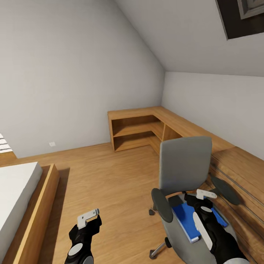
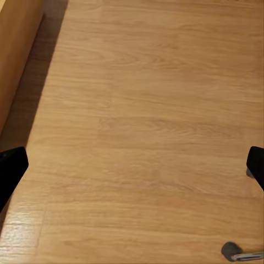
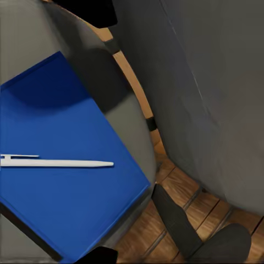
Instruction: In the bedroom, organize the workspace by keeping the computer under the desk, ensuring the monitor is on the desk, placing the keyboard on the desk next to the monitor, placing the mouse on the desk next to the keyboard, moving the folder from the swivel chair onto the desk next to the mouse, stacking the notebook on top of the folder with the pen on top of the notebook, and positioning the swivel chair next to the desk.
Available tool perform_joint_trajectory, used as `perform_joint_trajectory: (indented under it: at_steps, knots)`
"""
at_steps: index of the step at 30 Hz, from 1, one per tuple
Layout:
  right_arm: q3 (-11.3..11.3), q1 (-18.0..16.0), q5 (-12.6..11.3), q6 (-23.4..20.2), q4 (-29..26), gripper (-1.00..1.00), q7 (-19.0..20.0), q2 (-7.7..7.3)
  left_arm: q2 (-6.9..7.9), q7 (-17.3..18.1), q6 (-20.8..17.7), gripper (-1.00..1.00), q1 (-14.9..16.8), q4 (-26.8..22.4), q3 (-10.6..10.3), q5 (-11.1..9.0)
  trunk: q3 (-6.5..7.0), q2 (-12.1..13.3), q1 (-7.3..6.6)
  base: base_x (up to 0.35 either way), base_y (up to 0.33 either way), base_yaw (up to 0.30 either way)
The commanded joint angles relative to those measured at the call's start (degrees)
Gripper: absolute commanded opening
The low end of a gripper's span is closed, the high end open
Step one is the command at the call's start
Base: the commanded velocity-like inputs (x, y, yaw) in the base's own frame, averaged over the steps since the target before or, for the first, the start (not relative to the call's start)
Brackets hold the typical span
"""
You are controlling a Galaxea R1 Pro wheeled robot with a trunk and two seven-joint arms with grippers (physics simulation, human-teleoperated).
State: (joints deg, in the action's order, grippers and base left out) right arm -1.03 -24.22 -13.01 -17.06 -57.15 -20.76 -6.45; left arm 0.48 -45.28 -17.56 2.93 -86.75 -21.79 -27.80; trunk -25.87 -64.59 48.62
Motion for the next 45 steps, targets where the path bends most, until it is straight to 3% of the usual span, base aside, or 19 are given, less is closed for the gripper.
perform_joint_trajectory:
  at_steps: [1,5,7,10,23,33,37,45]
  knots:
    - [-0.11,-1.86,-0.52,0.05,3.52,1.0,-0.26,-1.23,0.05,-0.47,-0.27,1.0,0.06,-0.12,-0.11,-0.27,-0.06,-0.04,0.01,0.018,-0.005,0.0]
    - [-0.11,-4.46,-0.59,0.58,8.8,1.0,-0.16,-1.94,0.05,-0.46,-0.28,1.0,0.06,-0.76,-0.15,-0.34,-0.06,-0.04,0.01,0.009,-0.002,0.0]
    - [-0.11,-7.51,-0.61,3.12,15.1,1.0,-0.08,-2.54,0.05,-0.44,-0.28,1.0,0.06,-1.79,-0.22,-0.39,-0.06,-0.04,0.01,0.002,-0.001,0.0]
    - [-0.11,-9.26,-0.68,4.76,19.06,1.0,0.08,-3.15,0.05,-0.43,-0.28,1.0,0.06,-2.23,-0.29,-0.4,-0.06,-0.04,0.01,0.001,0.0,0.0]
    - [-0.11,-16.85,-0.48,12.34,36.54,1.0,3.51,-4.23,0.05,-0.43,-0.26,1.0,0.06,-2.8,-0.36,-0.41,-2.4,-5.26,2.86,0.0,0.0,0.0]
    - [-0.11,-18.66,-0.78,12.25,39.85,1.0,3.84,-4.29,0.03,-0.43,-0.28,1.0,0.06,-2.78,-0.36,-0.41,-4.19,-9.27,5.06,0.0,0.0,0.0]
    - [-0.11,-18.78,-1.0,9.65,39.77,1.0,3.97,-4.29,0.03,-0.43,-0.28,1.0,0.06,-2.78,-0.36,-0.41,-4.91,-10.87,5.94,0.0,0.0,0.0]
    - [-0.09,-18.89,-1.1,0.03,36.4,1.0,4.22,-4.28,0.03,-0.43,-0.28,1.0,0.06,-2.72,-0.36,-0.46,-6.35,-14.08,7.7,0.0,0.0,0.0]
